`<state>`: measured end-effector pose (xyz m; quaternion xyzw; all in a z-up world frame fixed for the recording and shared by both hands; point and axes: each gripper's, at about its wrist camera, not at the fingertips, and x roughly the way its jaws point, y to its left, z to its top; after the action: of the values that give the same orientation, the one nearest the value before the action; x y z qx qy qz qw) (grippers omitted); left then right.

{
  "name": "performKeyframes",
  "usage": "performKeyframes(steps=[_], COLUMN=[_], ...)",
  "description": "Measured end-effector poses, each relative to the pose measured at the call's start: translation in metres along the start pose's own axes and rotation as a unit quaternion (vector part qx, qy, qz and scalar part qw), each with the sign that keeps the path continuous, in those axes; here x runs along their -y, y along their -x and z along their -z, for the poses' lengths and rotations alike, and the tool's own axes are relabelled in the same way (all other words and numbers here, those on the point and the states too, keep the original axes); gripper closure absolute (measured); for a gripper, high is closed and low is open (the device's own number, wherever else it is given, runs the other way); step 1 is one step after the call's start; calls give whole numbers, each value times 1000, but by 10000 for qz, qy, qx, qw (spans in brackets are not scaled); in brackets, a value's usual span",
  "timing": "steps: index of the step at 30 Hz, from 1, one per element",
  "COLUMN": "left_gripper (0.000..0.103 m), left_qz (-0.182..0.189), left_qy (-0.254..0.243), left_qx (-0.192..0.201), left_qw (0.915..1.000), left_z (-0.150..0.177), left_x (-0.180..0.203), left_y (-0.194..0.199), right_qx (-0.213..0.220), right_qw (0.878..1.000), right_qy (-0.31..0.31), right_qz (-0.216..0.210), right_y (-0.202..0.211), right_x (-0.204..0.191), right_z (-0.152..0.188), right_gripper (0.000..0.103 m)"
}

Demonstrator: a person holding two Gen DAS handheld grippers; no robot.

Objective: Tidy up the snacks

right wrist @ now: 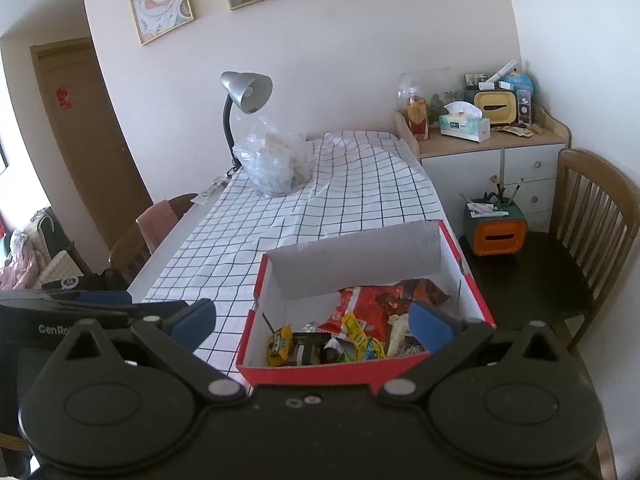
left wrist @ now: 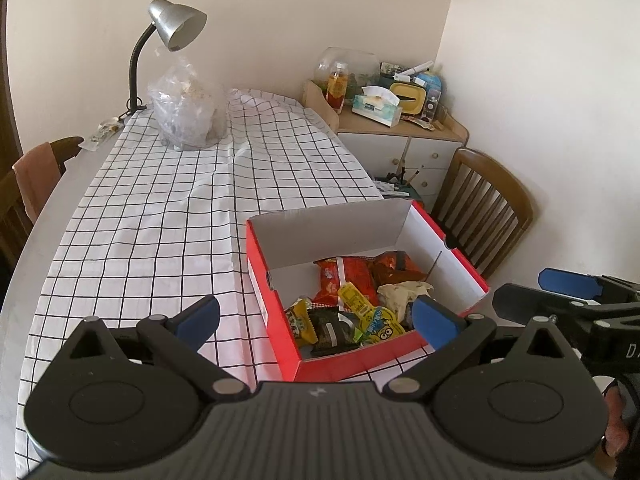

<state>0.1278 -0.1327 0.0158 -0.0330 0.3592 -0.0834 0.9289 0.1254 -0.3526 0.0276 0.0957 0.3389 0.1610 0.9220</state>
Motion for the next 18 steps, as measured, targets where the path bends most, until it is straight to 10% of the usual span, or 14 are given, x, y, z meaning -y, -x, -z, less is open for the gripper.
performKeyframes(steps=[18], left_gripper=[0], left_qz=[-5], left_qy=[9], left_qx=[-10], left_qw=[10000], left_z=[0], left_x=[0], left_y=[0], right_qx=[-17], right_qw=[10000], right_qy=[-8], right_qz=[6], right_y=[0], right_x=[3], right_z=[-1], right_gripper=[0])
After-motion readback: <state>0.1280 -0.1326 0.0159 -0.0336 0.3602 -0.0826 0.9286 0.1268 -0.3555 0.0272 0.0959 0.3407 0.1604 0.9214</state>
